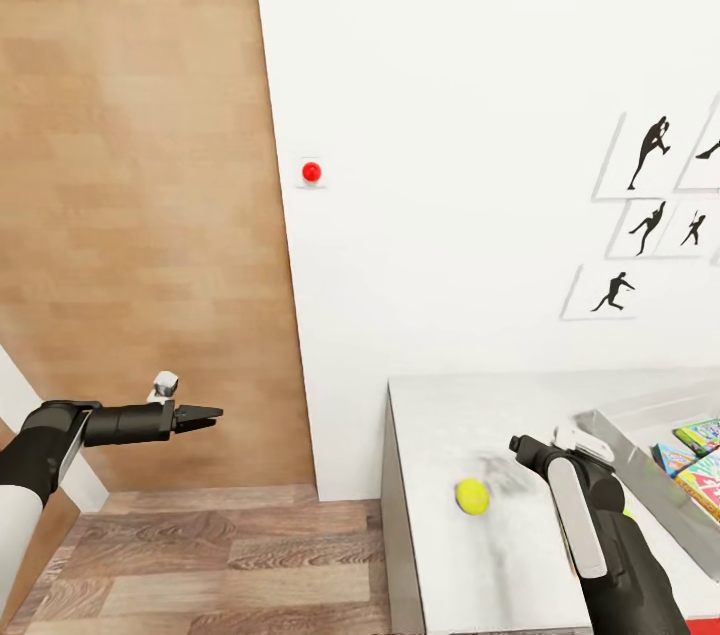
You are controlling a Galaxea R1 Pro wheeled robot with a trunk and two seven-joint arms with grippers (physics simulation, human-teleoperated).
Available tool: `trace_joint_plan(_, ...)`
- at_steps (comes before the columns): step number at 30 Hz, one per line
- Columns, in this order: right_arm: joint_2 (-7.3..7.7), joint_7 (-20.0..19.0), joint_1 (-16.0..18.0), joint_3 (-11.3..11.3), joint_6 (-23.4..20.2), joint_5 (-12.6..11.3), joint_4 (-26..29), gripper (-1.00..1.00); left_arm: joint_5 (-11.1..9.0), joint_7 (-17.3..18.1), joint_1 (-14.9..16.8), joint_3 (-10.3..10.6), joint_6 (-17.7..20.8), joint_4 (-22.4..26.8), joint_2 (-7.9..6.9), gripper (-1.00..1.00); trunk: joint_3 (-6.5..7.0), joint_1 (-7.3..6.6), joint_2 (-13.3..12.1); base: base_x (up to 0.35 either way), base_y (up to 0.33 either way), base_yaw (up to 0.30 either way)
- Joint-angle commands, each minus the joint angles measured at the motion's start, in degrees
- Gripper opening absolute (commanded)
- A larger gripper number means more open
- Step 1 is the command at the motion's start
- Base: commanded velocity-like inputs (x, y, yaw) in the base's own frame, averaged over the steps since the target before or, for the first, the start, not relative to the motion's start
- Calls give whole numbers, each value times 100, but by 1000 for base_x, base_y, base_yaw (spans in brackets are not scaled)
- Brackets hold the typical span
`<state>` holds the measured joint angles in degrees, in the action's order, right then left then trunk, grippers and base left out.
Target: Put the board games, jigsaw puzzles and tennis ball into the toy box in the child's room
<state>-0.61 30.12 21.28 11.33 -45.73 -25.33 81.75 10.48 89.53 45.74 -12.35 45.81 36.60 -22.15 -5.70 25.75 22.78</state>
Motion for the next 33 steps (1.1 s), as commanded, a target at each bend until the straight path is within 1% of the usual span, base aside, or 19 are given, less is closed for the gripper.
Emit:
trace_joint_plan(1, 1, 52, 7, 9, -11, -58, 7, 100, 60, 47, 5, -21, 60, 5, 4, 100, -20, 4, 14, 0, 7, -114)
trace_joint_plan(33, 17, 46, 8, 40, -6, -60, -39, 100, 60, 47, 5, -21, 67, 5, 0, 100, -271, 4, 14, 0, 0, -133)
